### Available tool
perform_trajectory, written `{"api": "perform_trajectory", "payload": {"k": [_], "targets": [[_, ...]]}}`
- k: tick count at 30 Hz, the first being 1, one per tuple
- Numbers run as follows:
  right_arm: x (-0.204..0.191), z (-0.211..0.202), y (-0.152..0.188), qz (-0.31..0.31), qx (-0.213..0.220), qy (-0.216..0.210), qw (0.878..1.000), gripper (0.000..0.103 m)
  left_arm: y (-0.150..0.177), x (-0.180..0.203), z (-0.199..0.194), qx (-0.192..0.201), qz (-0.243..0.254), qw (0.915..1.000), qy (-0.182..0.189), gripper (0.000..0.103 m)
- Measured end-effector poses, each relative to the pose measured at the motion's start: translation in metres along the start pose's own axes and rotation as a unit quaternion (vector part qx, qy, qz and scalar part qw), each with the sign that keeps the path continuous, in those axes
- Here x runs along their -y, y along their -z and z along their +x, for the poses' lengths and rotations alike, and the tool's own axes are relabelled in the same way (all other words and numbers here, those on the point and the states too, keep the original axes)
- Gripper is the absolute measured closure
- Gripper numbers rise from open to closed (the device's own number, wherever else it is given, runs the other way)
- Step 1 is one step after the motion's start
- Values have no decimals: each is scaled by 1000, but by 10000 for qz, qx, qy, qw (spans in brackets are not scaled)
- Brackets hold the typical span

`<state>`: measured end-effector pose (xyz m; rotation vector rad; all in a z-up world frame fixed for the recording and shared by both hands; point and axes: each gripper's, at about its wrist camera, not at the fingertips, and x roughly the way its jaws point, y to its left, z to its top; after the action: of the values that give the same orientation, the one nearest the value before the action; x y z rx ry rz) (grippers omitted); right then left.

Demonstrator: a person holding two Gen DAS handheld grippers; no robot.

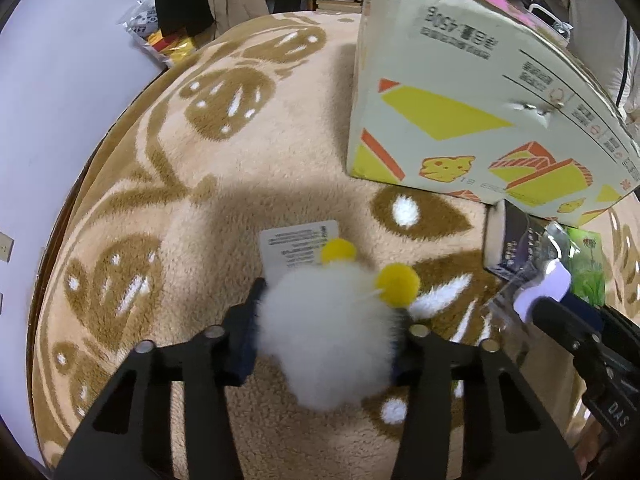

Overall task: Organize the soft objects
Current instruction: 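Close the left tool on the chick plush while the right tool grips the lavender packet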

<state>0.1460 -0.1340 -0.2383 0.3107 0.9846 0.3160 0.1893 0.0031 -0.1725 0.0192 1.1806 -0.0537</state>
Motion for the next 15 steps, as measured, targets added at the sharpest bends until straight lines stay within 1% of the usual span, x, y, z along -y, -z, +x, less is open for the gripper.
{"api": "perform_trajectory", "payload": {"k": [1,7,11,15], "targets": [[1,0,0,32,3,-20,10000,74,0,0,0,6,2,10000,-17,64],[4,2,1,183,-123,-127,9997,75,2,-1,-5,48,1,10000,-27,64],[-6,4,4,-66,-159,84,9998,75,6,3,-10,86,116,9999,-41,64],[-8,4,4,-98,-143,136,9998,75,8,5,-17,146,156,9998,-16,64]]}}
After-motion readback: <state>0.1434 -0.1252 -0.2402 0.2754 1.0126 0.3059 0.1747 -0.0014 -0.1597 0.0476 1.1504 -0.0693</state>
